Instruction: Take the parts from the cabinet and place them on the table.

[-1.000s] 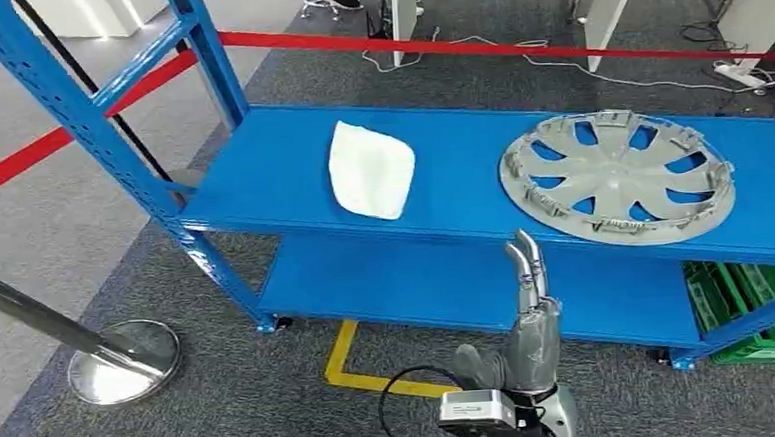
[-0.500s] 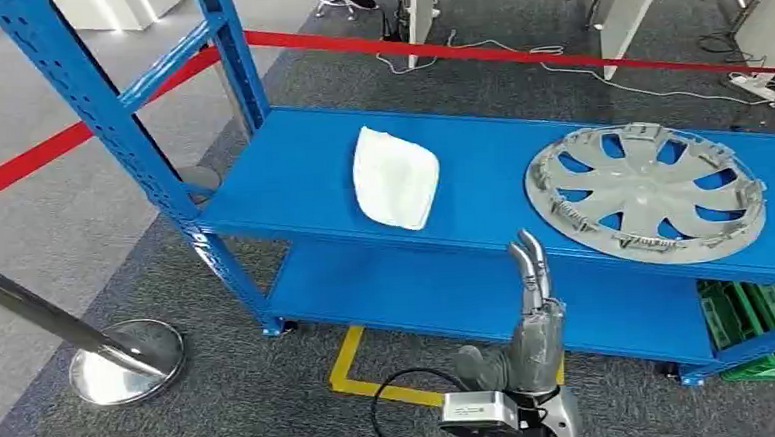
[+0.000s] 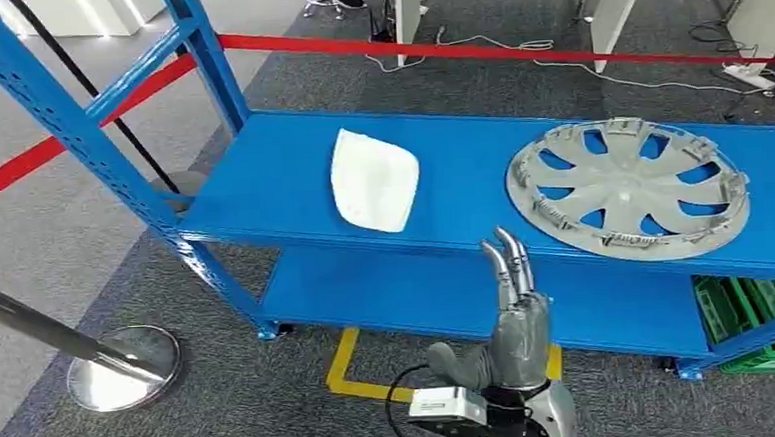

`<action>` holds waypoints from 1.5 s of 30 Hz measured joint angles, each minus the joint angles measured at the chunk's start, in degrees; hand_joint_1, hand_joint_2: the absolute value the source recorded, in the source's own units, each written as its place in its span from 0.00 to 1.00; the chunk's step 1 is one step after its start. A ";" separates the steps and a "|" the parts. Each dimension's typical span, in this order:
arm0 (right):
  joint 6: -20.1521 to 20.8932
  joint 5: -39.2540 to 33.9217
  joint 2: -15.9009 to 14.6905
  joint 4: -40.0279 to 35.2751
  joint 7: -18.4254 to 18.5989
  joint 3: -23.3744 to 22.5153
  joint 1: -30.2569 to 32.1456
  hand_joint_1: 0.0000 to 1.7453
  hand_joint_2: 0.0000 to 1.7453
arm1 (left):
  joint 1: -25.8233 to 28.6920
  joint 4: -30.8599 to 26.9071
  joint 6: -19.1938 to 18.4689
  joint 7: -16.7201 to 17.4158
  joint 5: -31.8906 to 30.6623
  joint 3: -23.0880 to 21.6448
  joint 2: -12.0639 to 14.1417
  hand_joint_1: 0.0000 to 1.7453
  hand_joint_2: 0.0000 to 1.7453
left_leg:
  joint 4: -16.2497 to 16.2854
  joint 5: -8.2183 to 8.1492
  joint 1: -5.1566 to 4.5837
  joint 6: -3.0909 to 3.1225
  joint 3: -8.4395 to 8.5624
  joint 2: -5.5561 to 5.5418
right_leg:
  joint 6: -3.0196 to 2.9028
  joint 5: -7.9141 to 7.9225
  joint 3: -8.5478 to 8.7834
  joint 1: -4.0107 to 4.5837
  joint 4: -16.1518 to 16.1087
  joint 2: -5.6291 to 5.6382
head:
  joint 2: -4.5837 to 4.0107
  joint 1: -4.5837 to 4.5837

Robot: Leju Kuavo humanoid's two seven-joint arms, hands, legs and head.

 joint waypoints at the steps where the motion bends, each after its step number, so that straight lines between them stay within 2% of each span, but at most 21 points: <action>1: 1.26 0.78 -0.11 0.44 1.26 -0.02 -0.59 0.00 0.00 | -0.20 0.00 -0.07 0.22 -0.18 -0.02 -0.17 0.00 0.00 | -0.07 -0.16 0.08 0.59 -0.16 -0.23 | 0.24 0.08 -0.18 -0.04 -0.16 0.10 | 0.00 0.12; 5: 7.99 4.88 -1.88 5.43 8.47 -0.37 -5.63 0.00 0.00 | -0.20 0.00 -0.88 0.70 -1.21 -0.09 -1.12 0.00 0.00 | -0.51 0.18 0.33 2.01 -0.09 -0.20 | 1.59 -0.21 -0.25 -0.15 -0.10 -0.20 | 0.00 0.35; 8: 9.62 7.01 -3.24 10.46 10.55 -1.51 -9.49 0.00 0.00 | -0.29 0.00 -1.24 0.83 -1.84 -0.11 -1.55 0.00 0.00 | -0.51 0.17 0.23 2.62 -0.09 -0.18 | 2.12 -6.19 -5.74 -0.17 11.38 -0.35 | 0.00 0.98; 10: 9.62 12.76 -3.92 13.46 15.09 -1.96 -11.06 0.00 0.00 | -0.26 0.00 -1.47 1.27 -2.12 -0.11 -1.58 0.00 0.00 | -0.50 0.11 0.17 2.72 -0.03 -0.20 | 2.24 -7.51 -8.85 -0.17 17.32 -0.34 | 0.00 1.03; 12: 9.88 18.11 -4.50 18.23 19.03 -2.14 -14.18 0.00 0.00 | -0.27 0.00 -1.81 1.55 -2.62 -0.13 -1.64 0.00 0.00 | -0.48 0.08 0.19 2.70 0.17 -0.26 | 2.11 -3.73 -7.13 -0.19 12.94 -0.35 | 0.00 1.07; 14: 10.04 19.24 -4.64 24.30 20.09 -2.73 -18.89 0.00 0.00 | -0.36 0.00 -2.14 1.64 -3.28 -0.26 -1.86 0.00 0.00 | -0.43 -0.13 0.22 2.36 0.49 -0.25 | 2.08 1.71 -2.17 -0.41 2.37 -0.35 | 0.00 1.09; 15: 9.97 19.17 -4.66 27.68 20.09 -3.15 -21.00 0.00 0.00 | -0.42 0.00 -2.17 1.66 -3.67 -0.37 -1.88 0.00 0.00 | -0.34 -0.22 -0.20 1.97 0.40 -0.28 | 2.09 1.03 -0.88 -0.30 0.06 -0.20 | 0.00 1.07; 20: 10.08 18.54 -4.66 38.18 20.42 -4.57 -27.51 0.00 0.00 | -0.47 0.00 -2.49 1.77 -4.29 -0.63 -1.86 0.00 0.00 | -0.46 -0.19 0.03 0.54 0.02 -0.28 | 0.01 1.64 -0.92 -0.47 -0.73 -0.07 | 0.00 0.87; 21: 10.06 18.50 -4.66 39.31 20.49 -4.81 -28.58 0.00 0.00 | -0.48 0.00 -2.60 1.79 -4.37 -0.77 -1.86 0.00 0.00 | 1.31 -1.43 -0.06 0.23 -0.78 -0.24 | -0.22 1.64 -0.93 -0.54 -0.74 -0.04 | 0.00 0.59; 24: 9.54 18.19 -4.66 43.16 21.87 -5.86 -31.15 0.00 0.00 | -0.48 0.00 -2.65 1.84 -4.83 -1.18 -1.84 0.00 0.00 | 14.23 -6.96 0.00 -0.20 -7.41 -0.23 | -0.57 1.52 -0.96 -0.50 -0.72 -0.26 | 0.00 0.37; 25: 9.34 18.21 -4.66 44.55 22.41 -6.36 -31.87 0.00 0.00 | -0.48 0.00 -2.65 1.90 -4.99 -1.38 -1.84 0.00 0.00 | 17.04 -7.37 0.00 -0.23 -9.14 -0.23 | -0.58 1.51 -0.96 -0.47 -0.72 -0.30 | 0.00 0.37; 26: 9.12 18.21 -4.66 45.79 22.58 -7.01 -32.79 0.00 1.00 | -0.46 0.00 -2.65 1.97 -5.25 -1.46 -1.84 0.00 0.00 | 16.77 -6.16 0.00 -0.14 -9.33 -0.23 | -0.59 1.50 -0.93 -0.47 -0.71 -0.28 | 0.00 0.37; 29: 7.15 18.04 -4.83 47.94 22.91 -9.01 -35.76 0.00 1.00 | -0.47 0.00 -2.65 2.05 -5.84 -1.55 -1.82 0.00 0.00 | 5.03 1.45 0.00 0.50 -4.20 -0.21 | -0.36 1.35 -0.67 -0.53 -0.70 -0.08 | 0.00 0.28; 30: 6.37 17.67 -4.92 48.33 22.80 -9.84 -36.65 0.00 1.00 | -0.47 0.00 -2.65 2.05 -5.97 -1.57 -1.82 0.00 0.00 | 1.52 2.61 0.00 0.68 -2.59 -0.12 | -0.15 1.28 -0.72 -0.44 -0.70 -0.06 | 0.00 0.22; 34: 5.41 16.02 -5.95 49.18 22.28 -13.42 -38.76 0.00 1.00 | -0.51 0.00 -2.67 2.08 -6.60 -1.60 -1.90 0.00 0.00 | -0.31 1.61 -0.23 1.89 -2.04 -0.32 | 1.24 1.37 -0.90 -0.18 -1.09 -0.13 | 0.00 0.30; 36: 5.36 15.92 -6.56 49.23 22.13 -14.78 -39.48 0.00 1.00 | -0.56 0.00 -2.67 2.08 -6.65 -1.62 -1.97 0.00 0.00 | -0.79 1.84 0.19 2.53 -1.75 -0.29 | 1.81 -0.10 -1.81 -0.23 0.55 -0.22 | 0.00 0.48; 39: 5.34 15.81 -7.02 49.64 22.06 -15.91 -39.96 0.00 1.00 | -0.56 0.00 -2.69 2.08 -6.67 -1.64 -1.97 0.00 0.00 | -0.79 1.68 0.17 2.90 -1.71 -0.25 | 2.31 -6.08 -7.90 -0.23 13.53 -0.24 | 0.00 0.72; 40: 5.34 15.79 -7.15 49.79 22.06 -16.07 -39.81 0.00 1.00 | -0.56 0.00 -2.69 2.08 -6.67 -1.64 -1.95 0.00 0.00 | -0.78 1.66 0.17 2.92 -1.69 -0.25 | 2.45 -6.81 -9.65 -0.24 16.79 -0.24 | 0.00 0.83; 42: 5.27 15.79 -7.28 50.14 22.28 -16.53 -39.81 0.00 1.00 | -0.57 0.00 -2.69 2.08 -6.78 -1.64 -1.97 0.00 0.00 | -0.77 1.58 0.22 2.93 -1.51 -0.29 | 2.55 -4.29 -9.29 -0.35 15.08 -0.27 | 0.00 0.83; 44: 5.45 15.43 -7.74 50.45 22.91 -17.33 -40.32 0.00 1.00 | -0.59 0.00 -2.80 2.12 -7.08 -1.71 -2.03 0.00 0.00 | -0.72 1.30 0.37 2.53 -1.05 -0.45 | 2.78 1.48 -4.31 -0.70 4.45 -0.39 | 0.00 0.81; 45: 5.52 15.30 -8.29 50.84 23.33 -17.79 -40.77 0.00 1.00 | -0.60 0.00 -2.84 2.21 -7.26 -1.79 -2.01 0.00 0.00 | -0.67 1.14 0.17 2.23 -0.99 -0.56 | 3.03 2.62 -2.49 -1.00 0.25 -0.54 | 0.00 0.83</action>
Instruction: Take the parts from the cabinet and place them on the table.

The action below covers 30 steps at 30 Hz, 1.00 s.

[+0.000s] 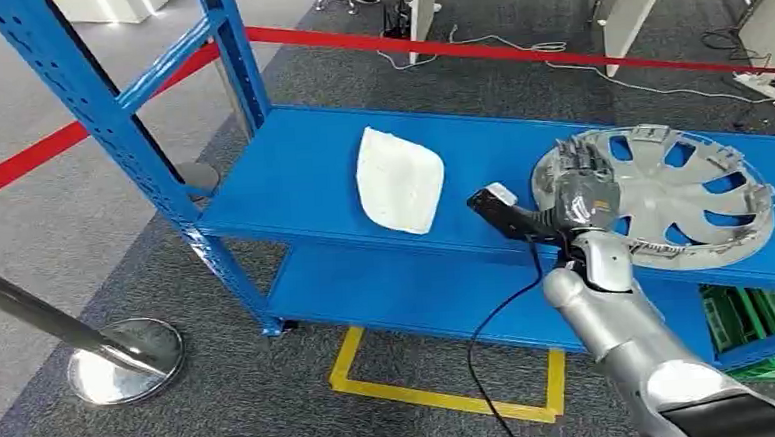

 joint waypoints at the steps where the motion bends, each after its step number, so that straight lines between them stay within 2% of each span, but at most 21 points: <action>1: 0.18 -0.02 -0.48 0.70 0.20 -0.55 -0.75 0.00 1.00 | -0.10 0.00 -0.04 0.11 -0.11 -0.04 0.07 0.00 0.00 | 0.41 -0.09 -0.32 -0.31 -0.25 -0.09 | -0.30 -0.71 0.98 0.22 -1.04 0.34 | 0.00 0.09; 2: 0.42 -0.02 -0.96 1.20 0.46 -1.01 -1.20 0.00 1.00 | -0.12 0.00 -0.02 0.24 -0.20 -0.09 0.09 0.00 0.00 | 0.32 0.12 -0.35 -0.55 -0.36 -0.15 | -1.05 -0.53 0.67 0.19 -0.81 0.41 | 0.00 -0.18; 4: 1.27 0.09 -2.32 2.54 1.07 -2.30 -1.76 0.00 1.00 | -0.10 0.00 -0.02 0.35 -0.55 -0.13 0.09 0.00 0.00 | 0.03 0.35 -0.16 -0.99 -0.35 -0.16 | -1.75 -0.56 0.36 0.51 -0.62 0.47 | 0.00 -0.26; 6: 2.19 1.03 -3.78 4.07 1.53 -3.24 -2.56 0.00 1.00 | -0.20 0.00 -0.04 0.39 -0.63 -0.24 0.09 0.00 0.00 | 0.83 -0.66 -0.12 -1.67 -0.72 0.15 | -2.51 -0.35 0.62 0.17 -0.94 0.42 | 0.00 -0.26; 7: 2.25 1.25 -4.28 4.57 1.64 -3.72 -2.88 0.00 1.00 | -0.22 0.00 -0.04 0.39 -0.68 -0.33 0.09 0.00 0.00 | 3.52 -2.37 -0.13 -1.86 -1.92 0.23 | -2.88 -0.35 0.63 0.14 -0.95 0.40 | 0.00 -0.57; 9: 2.51 1.97 -4.94 5.81 2.16 -4.17 -3.21 0.00 1.00 | -0.28 0.00 -0.04 0.39 -0.79 -0.68 0.13 0.00 0.00 | 12.92 -6.60 -0.11 -2.05 -6.39 0.24 | -3.12 -0.42 0.65 0.20 -0.94 0.40 | 0.00 -0.52; 10: 2.86 2.32 -5.16 6.45 2.53 -4.28 -3.20 0.00 1.00 | -0.31 0.00 -0.04 0.39 -0.96 -0.83 0.13 0.00 0.00 | 16.99 -7.84 -0.14 -2.03 -8.52 0.24 | -3.14 -0.43 0.66 0.27 -0.94 0.41 | 0.00 -0.59; 11: 3.59 2.91 -5.57 7.13 3.32 -4.48 -3.21 0.00 1.00 | -0.34 0.00 -0.04 0.39 -1.07 -0.96 0.13 0.00 0.00 | 18.24 -7.58 -0.15 -1.92 -9.40 0.24 | -3.15 -0.44 0.69 0.32 -0.94 0.42 | 0.00 -0.55; 12: 4.70 3.70 -6.05 7.94 4.46 -4.65 -3.33 0.00 1.00 | -0.37 0.00 -0.09 0.46 -1.14 -1.07 0.13 0.00 0.00 | 17.05 -6.13 -0.20 -1.72 -8.96 0.24 | -3.15 -0.45 0.75 0.37 -0.94 0.44 | 0.00 -0.59; 13: 6.05 4.54 -6.59 9.00 5.67 -4.74 -3.51 0.00 1.00 | -0.43 0.00 -0.15 0.57 -1.27 -1.14 0.13 0.00 0.00 | 13.63 -3.72 -0.26 -1.39 -7.37 0.24 | -3.10 -0.49 0.88 0.40 -0.93 0.45 | 0.00 -0.61; 15: 7.35 5.53 -7.87 10.56 7.39 -5.18 -3.78 0.00 1.00 | -0.55 -0.02 -0.26 0.72 -1.62 -1.18 0.13 0.00 0.00 | 3.82 0.87 -0.42 -0.65 -2.40 0.25 | -2.79 -0.68 1.17 0.39 -0.94 0.32 | 0.00 -0.61; 16: 7.67 5.73 -8.55 11.30 7.89 -5.38 -4.01 0.00 1.00 | -0.57 0.00 -0.28 0.76 -1.68 -1.20 0.11 0.00 0.00 | 1.21 0.69 -0.57 -0.50 -1.03 0.24 | -2.47 -0.85 0.92 0.84 -0.70 0.29 | 0.00 -0.59; 18: 9.52 5.88 -9.98 13.13 9.00 -6.31 -4.60 0.00 1.00 | -0.64 0.00 -0.28 0.96 -1.79 -1.20 0.09 0.00 0.00 | 0.58 0.30 -0.53 -0.35 -1.04 0.18 | -1.89 -0.62 0.74 0.79 -0.99 0.28 | 0.00 -0.48; 21: 13.13 5.81 -11.45 15.10 10.60 -7.80 -5.14 0.00 1.00 | -0.72 0.00 -0.28 1.24 -2.14 -1.22 -0.02 0.00 0.00 | -0.05 0.65 -0.16 0.51 -0.60 0.19 | -0.83 -1.06 0.88 0.65 -1.01 0.22 | 0.00 -0.55; 22: 14.15 5.69 -11.97 15.88 11.01 -8.37 -5.16 0.00 1.00 | -0.79 0.00 -0.28 1.25 -2.25 -1.27 -0.04 0.00 0.00 | -0.06 0.61 -0.15 0.83 -0.54 0.16 | -0.62 -2.46 0.05 0.65 0.93 0.19 | 0.00 -0.13; 24: 15.98 5.29 -12.57 17.39 11.43 -9.53 -5.07 0.00 1.00 | -0.81 0.00 -0.31 1.38 -2.36 -1.29 -0.04 0.00 0.00 | -0.06 0.57 -0.21 1.12 -0.55 0.16 | -0.34 -6.85 -4.41 0.64 10.21 0.23 | 0.00 0.11; 25: 16.74 5.29 -12.61 17.85 11.63 -9.83 -5.09 0.00 1.00 | -0.81 0.00 -0.33 1.40 -2.40 -1.29 -0.04 0.00 0.00 | -0.06 0.53 -0.22 1.18 -0.54 0.18 | -0.22 -8.28 -6.54 0.65 14.38 0.22 | 0.00 0.15; 26: 17.05 5.29 -12.65 18.25 11.91 -10.14 -5.12 0.00 1.00 | -0.83 0.00 -0.39 1.40 -2.47 -1.31 -0.04 0.00 0.00 | -0.05 0.51 -0.22 1.20 -0.47 0.19 | -0.13 -8.51 -7.72 0.61 16.48 0.22 | 0.00 0.09; 27: 17.53 5.33 -12.78 18.66 12.26 -10.62 -5.22 0.00 1.00 | -0.84 0.00 -0.42 1.42 -2.47 -1.33 -0.04 0.00 0.00 | -0.05 0.46 -0.16 1.19 -0.31 0.19 | -0.08 -7.34 -7.41 0.56 15.78 0.20 | 0.00 0.13; 28: 17.83 5.36 -12.91 18.97 12.52 -10.93 -5.42 0.00 1.00 | -0.85 0.00 -0.42 1.44 -2.49 -1.38 -0.04 0.00 0.00 | -0.05 0.37 -0.06 1.12 -0.08 0.19 | -0.07 -4.94 -5.61 0.45 12.17 0.20 | 0.00 0.13; 30: 18.34 5.44 -13.11 19.36 12.89 -11.34 -5.92 0.00 1.00 | -0.88 0.00 -0.44 1.46 -2.51 -1.49 -0.04 0.00 0.00 | -0.05 0.13 0.05 0.74 0.46 0.08 | -0.03 -0.27 0.13 0.25 1.42 0.02 | 0.00 0.15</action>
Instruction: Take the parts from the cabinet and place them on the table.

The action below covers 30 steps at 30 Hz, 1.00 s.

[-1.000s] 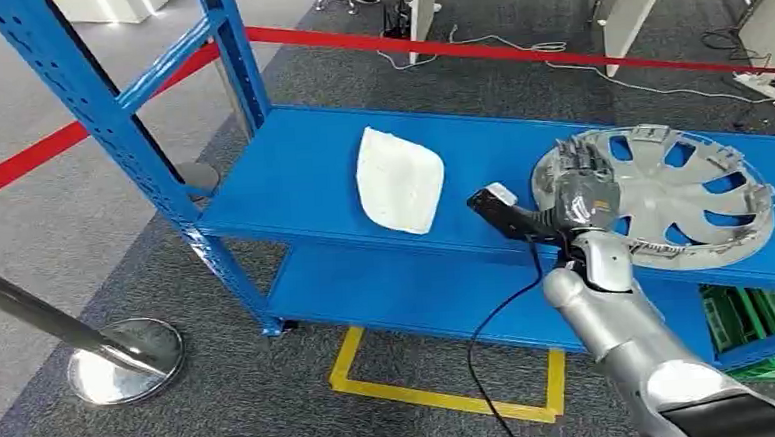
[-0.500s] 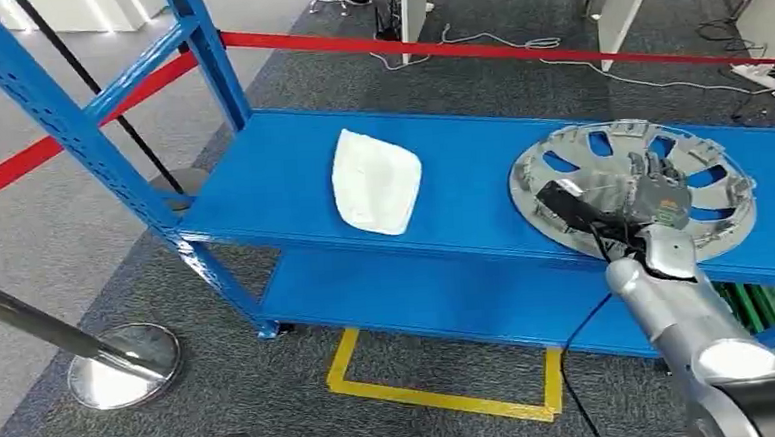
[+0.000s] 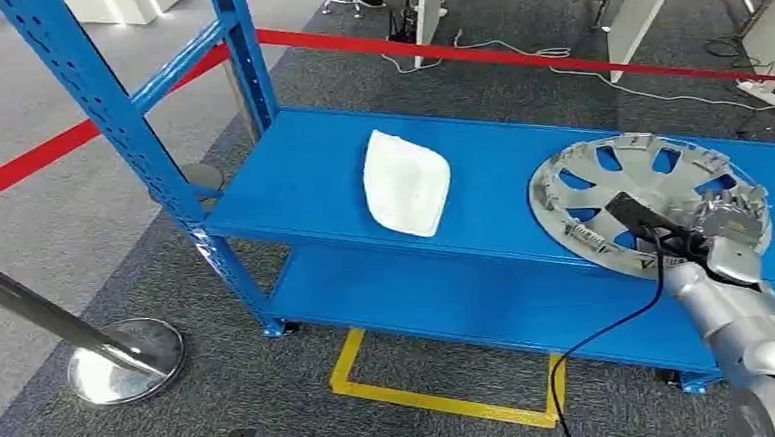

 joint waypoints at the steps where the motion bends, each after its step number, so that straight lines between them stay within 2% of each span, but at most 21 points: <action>1: 0.22 0.00 0.00 0.24 0.15 -0.24 -0.09 0.00 1.00 | -0.05 0.00 0.00 0.00 -0.04 -0.02 0.00 0.00 0.00 | 0.06 -0.13 -0.21 -0.35 0.15 -0.09 | -0.13 -0.49 1.45 0.06 -3.10 -0.14 | 0.00 0.04; 2: 0.28 0.00 0.00 0.37 0.17 -0.48 -0.32 0.00 1.00 | -0.12 0.00 0.00 0.00 -0.04 -0.04 0.00 0.00 0.00 | 0.17 -0.23 -0.34 -0.74 0.14 -0.17 | -0.90 -0.17 1.87 0.19 -3.18 0.36 | 0.00 -0.09; 5: 0.87 0.20 -0.02 0.57 0.57 -0.94 -0.60 0.00 1.00 | -0.21 0.00 -0.07 0.18 -0.31 -0.09 0.02 0.00 0.00 | -0.29 0.10 0.02 -1.82 0.44 -0.16 | -2.01 -0.06 1.83 0.66 -3.17 0.43 | 0.00 -0.04; 6: 0.89 0.22 -0.02 0.61 0.59 -1.03 -0.71 0.00 1.00 | -0.23 0.00 -0.09 0.22 -0.37 -0.11 0.06 0.00 0.00 | -0.04 -0.14 0.11 -2.17 0.38 -0.09 | -2.47 0.30 2.21 0.26 -3.69 0.36 | 0.00 -0.02; 7: 0.32 0.44 -0.02 0.63 0.41 -1.14 -0.68 0.00 1.00 | -0.24 0.00 -0.07 0.24 -0.42 -0.11 0.07 0.00 0.00 | 1.32 -1.46 0.00 -2.38 -0.14 0.09 | -2.67 0.37 2.35 0.18 -3.83 0.28 | 0.00 -0.29; 8: -0.53 0.59 -0.02 0.63 0.09 -1.33 -0.54 0.00 1.00 | -0.25 0.00 -0.04 0.24 -0.41 -0.11 0.07 0.00 0.00 | 4.61 -3.73 -0.01 -2.49 -1.68 0.10 | -2.84 0.43 2.28 0.15 -3.85 0.14 | 0.00 -0.46; 10: -2.17 0.74 0.00 0.70 -0.46 -1.51 -0.07 0.00 1.00 | -0.23 0.00 0.13 0.26 -0.39 -0.11 0.11 0.00 0.00 | 13.75 -8.09 0.03 -2.71 -5.87 0.11 | -2.93 0.50 2.04 0.13 -3.84 -0.21 | 0.00 -0.46; 11: -3.96 0.79 0.00 0.72 -1.10 -1.75 0.21 0.00 1.00 | -0.23 0.00 0.26 0.26 -0.37 -0.11 0.11 0.00 0.00 | 16.70 -8.97 0.04 -2.79 -7.18 0.11 | -2.86 0.55 1.97 0.12 -3.83 -0.34 | 0.00 -0.48; 12: -7.12 0.94 0.04 0.72 -2.04 -2.05 0.87 0.00 1.00 | -0.20 0.00 0.37 0.24 -0.22 -0.09 0.11 0.00 0.00 | 16.77 -8.29 0.06 -2.90 -7.05 0.12 | -2.75 0.62 1.92 0.02 -3.81 -0.52 | 0.00 -0.39; 13: -9.87 0.98 0.11 0.72 -2.93 -2.32 1.27 0.00 1.00 | -0.18 0.00 0.48 0.24 -0.13 -0.09 0.11 0.00 0.00 | 14.52 -6.62 0.13 -2.99 -5.80 0.14 | -2.58 0.71 1.83 -0.12 -3.78 -0.55 | 0.00 -0.46; 15: -14.48 0.72 0.61 0.68 -4.95 -2.71 1.99 0.00 1.00 | -0.17 0.00 0.68 0.07 0.04 -0.07 0.11 0.00 0.00 | 5.55 -2.16 0.53 -3.38 -0.80 0.16 | -1.99 0.83 1.65 -0.57 -3.59 -0.52 | 0.00 -0.46; 16: -16.88 0.33 0.90 0.41 -6.41 -3.15 2.37 0.00 1.00 | -0.17 0.00 0.68 -0.09 0.04 -0.07 -0.02 0.00 0.00 | 1.99 -1.36 0.94 -3.75 1.22 0.15 | -1.50 0.85 1.41 -0.43 -3.45 -0.38 | 0.00 -0.50; 17: -19.01 -0.17 1.20 -0.15 -7.97 -3.73 2.71 0.00 1.00 | -0.25 0.00 0.70 -0.19 0.04 -0.07 -0.04 0.00 0.00 | 0.19 -2.10 0.76 -3.19 1.49 -0.28 | -1.09 0.70 0.70 -0.19 -2.56 -0.20 | 0.00 -0.83; 20: -24.38 -3.47 2.95 -1.96 -14.81 -5.35 4.46 0.00 1.00 | -0.08 0.00 0.92 -0.28 0.04 -0.04 -0.04 0.00 0.00 | 0.79 -1.78 0.39 -1.62 0.82 -0.17 | -0.02 1.50 0.67 -0.49 -3.68 -0.03 | 0.00 -0.46; 22: -25.93 -4.72 3.89 -3.28 -17.91 -6.12 5.34 0.00 1.00 | -0.12 0.00 1.09 -0.33 -0.04 -0.02 -0.18 0.00 0.00 | 0.50 -1.39 0.57 -0.74 0.89 -0.16 | 0.36 0.47 -0.13 -0.73 -2.58 -0.27 | 0.00 -0.35; 23: -26.21 -5.59 4.59 -4.60 -19.79 -6.79 5.90 0.00 1.00 | -0.14 0.00 1.20 -0.44 -0.20 -0.02 -0.17 0.00 0.00 | 0.50 -1.40 0.51 -0.35 0.86 -0.16 | 0.32 -1.61 -1.55 -0.62 0.80 -0.27 | 0.00 -0.18; 25: -26.45 -6.12 6.01 -7.24 -22.37 -8.22 7.11 0.00 1.00 | -0.11 0.00 1.29 -0.46 -0.33 -0.02 -0.15 0.00 0.00 | 0.51 -1.49 0.30 -0.13 0.85 -0.16 | 0.35 -6.05 -6.25 -0.51 11.03 -0.22 | 0.00 -0.04; 26: -26.45 -6.42 6.62 -8.35 -23.36 -8.76 7.82 0.00 1.00 | -0.09 0.00 1.31 -0.46 -0.39 -0.02 -0.15 0.00 0.00 | 0.51 -1.52 0.19 -0.09 0.87 -0.17 | 0.32 -7.03 -7.98 -0.51 14.57 -0.22 | 0.00 -0.07; 27: -26.47 -7.17 7.37 -9.27 -24.55 -9.20 8.51 0.00 1.00 | -0.10 0.00 1.33 -0.50 -0.46 -0.02 -0.15 0.00 0.00 | 0.52 -1.57 0.19 -0.04 0.91 -0.17 | 0.26 -6.64 -8.58 -0.51 15.31 -0.22 | 0.00 -0.05; 28: -26.38 -8.58 8.23 -10.57 -26.42 -9.53 9.17 0.00 1.00 | -0.10 0.00 1.33 -0.61 -0.48 0.00 -0.15 0.00 0.00 | 0.54 -1.60 0.19 -0.07 0.97 -0.21 | 0.17 -4.96 -7.73 -0.51 13.43 -0.23 | 0.00 -0.02; 30: -26.01 -10.21 9.58 -12.86 -28.48 -9.51 9.78 0.00 1.00 | -0.12 0.00 1.27 -0.81 -0.57 0.00 -0.17 0.00 0.00 | 0.57 -1.91 0.29 -0.50 1.32 -0.21 | 0.05 0.13 -2.93 -0.63 3.42 -0.32 | 0.00 -0.07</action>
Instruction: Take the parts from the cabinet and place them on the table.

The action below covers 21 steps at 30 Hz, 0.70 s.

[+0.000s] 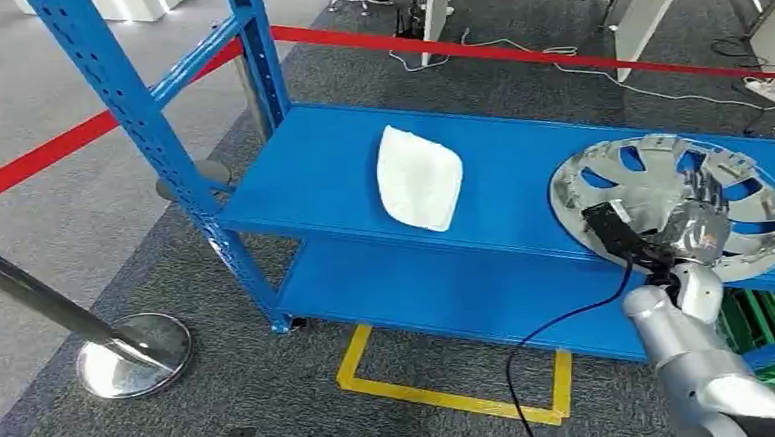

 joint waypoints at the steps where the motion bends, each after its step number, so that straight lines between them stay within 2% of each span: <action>1: 1.19 -1.02 0.60 -0.95 -0.17 0.04 0.13 0.00 1.00 | -0.01 0.00 -0.09 -0.11 -0.06 0.00 0.06 0.00 0.00 | 0.04 -0.23 -0.15 -0.41 0.13 0.01 | 0.12 1.06 2.14 -0.13 -4.55 -0.12 | 0.00 0.06; 2: 2.91 -2.00 1.15 -1.54 -0.17 0.07 0.01 0.00 1.00 | -0.08 0.00 -0.11 -0.20 -0.07 0.00 0.11 0.00 0.00 | 0.26 -0.38 -0.45 -0.78 -0.12 0.03 | -0.01 0.13 3.12 0.22 -5.51 0.08 | 0.00 0.11; 3: 4.79 -2.79 1.63 -2.11 -0.13 0.15 0.23 0.00 1.00 | -0.08 0.00 -0.13 -0.26 -0.07 0.00 0.13 0.00 0.00 | 0.19 -0.26 -0.45 -1.03 -0.18 0.02 | -0.65 0.26 2.95 0.17 -5.36 0.24 | 0.00 -0.09; 4: 5.95 -3.56 2.00 -2.55 -0.15 0.15 0.56 0.00 1.00 | -0.05 0.00 -0.17 -0.31 -0.07 0.00 0.15 0.00 0.00 | -0.01 -0.14 -0.41 -1.22 -0.14 0.02 | -0.88 0.24 2.78 0.31 -5.32 0.28 | 0.00 -0.15; 5: 7.00 -3.91 2.25 -2.97 -0.19 0.17 0.54 0.00 1.00 | -0.04 0.00 -0.24 -0.31 -0.07 0.00 0.15 0.00 0.00 | -0.21 -0.04 -0.25 -1.48 -0.04 0.06 | -1.36 0.19 2.60 0.48 -5.20 0.39 | 0.00 -0.20; 7: 9.05 -4.72 2.77 -3.60 -0.04 0.33 0.27 0.00 1.00 | -0.10 0.00 -0.37 -0.35 -0.07 0.00 0.17 0.00 0.00 | 0.34 -0.85 -0.09 -2.19 -0.07 0.24 | -2.19 0.29 2.94 0.21 -5.54 0.39 | 0.00 -0.17; 8: 11.72 -5.55 2.88 -3.58 0.28 0.48 0.08 0.00 1.00 | -0.12 0.00 -0.50 -0.39 -0.07 -0.02 0.17 0.00 0.00 | 2.73 -2.38 -0.19 -2.33 -1.22 0.32 | -2.49 0.27 3.08 0.21 -5.64 0.34 | 0.00 -0.50; 10: 17.54 -6.88 2.88 -3.36 1.32 0.85 -0.66 0.00 1.00 | -0.08 0.00 -0.85 -0.41 -0.07 0.00 0.24 0.00 0.00 | 12.00 -6.73 -0.20 -2.49 -5.85 0.33 | -2.91 0.26 3.01 0.27 -5.64 0.29 | 0.00 -0.48; 11: 19.85 -7.17 2.86 -2.94 1.97 1.31 -1.14 0.00 1.00 | -0.04 0.00 -0.90 -0.44 -0.07 0.00 0.28 0.00 0.00 | 16.35 -8.09 -0.21 -2.48 -8.06 0.33 | -3.01 0.26 2.99 0.33 -5.64 0.34 | 0.00 -0.46; 12: 21.49 -7.28 2.84 -2.51 2.45 1.73 -1.71 0.00 1.00 | -0.04 0.00 -0.94 -0.41 -0.07 0.02 0.28 0.00 0.00 | 18.01 -7.90 -0.23 -2.43 -9.06 0.33 | -3.03 0.25 3.02 0.35 -5.64 0.47 | 0.00 -0.46; 13: 22.75 -7.15 2.82 -1.92 3.03 2.12 -2.05 0.00 1.00 | -0.05 0.00 -1.01 -0.44 -0.07 0.02 0.28 0.00 0.00 | 16.88 -6.33 -0.25 -2.26 -8.65 0.33 | -3.03 0.25 3.12 0.38 -5.64 0.66 | 0.00 -0.55; 14: 23.21 -6.67 2.73 -1.44 3.74 2.53 -2.18 0.00 1.00 | -0.08 0.00 -1.03 -0.42 -0.07 0.02 0.28 0.00 0.00 | 13.80 -4.08 -0.27 -2.03 -7.27 0.33 | -3.01 0.25 3.20 0.40 -5.64 0.76 | 0.00 -0.52; 16: 24.06 -6.01 2.36 -0.52 5.18 3.63 -2.39 0.00 1.00 | -0.11 0.00 -1.09 -0.42 -0.09 0.02 0.28 0.00 0.00 | 4.30 0.50 -0.33 -1.42 -2.66 0.37 | -2.77 0.32 3.28 0.40 -5.63 0.90 | 0.00 -0.54; 17: 24.19 -5.66 2.18 0.05 6.13 4.11 -2.52 0.00 1.00 | -0.16 0.00 -1.09 -0.42 -0.18 0.02 0.28 0.00 0.00 | 1.07 0.89 -0.44 -1.16 -1.17 0.43 | -2.34 0.27 3.06 0.75 -5.45 0.94 | 0.00 -0.61; 18: 24.17 -5.33 1.66 0.64 6.83 4.50 -2.62 0.00 1.00 | -0.32 0.00 -1.09 -0.39 -0.31 0.02 0.28 0.00 0.00 | 0.27 0.51 -0.37 -1.24 -1.04 0.40 | -2.01 0.32 2.70 0.87 -5.33 0.96 | 0.00 -0.59; 21: 21.63 -3.80 0.83 1.82 7.96 5.44 -2.63 0.00 1.00 | -0.10 0.00 -1.07 -0.33 -0.42 0.07 0.22 0.00 0.00 | 0.01 0.93 -0.42 -0.44 -1.32 0.18 | -1.00 0.82 2.93 0.73 -6.12 0.86 | 0.00 -0.48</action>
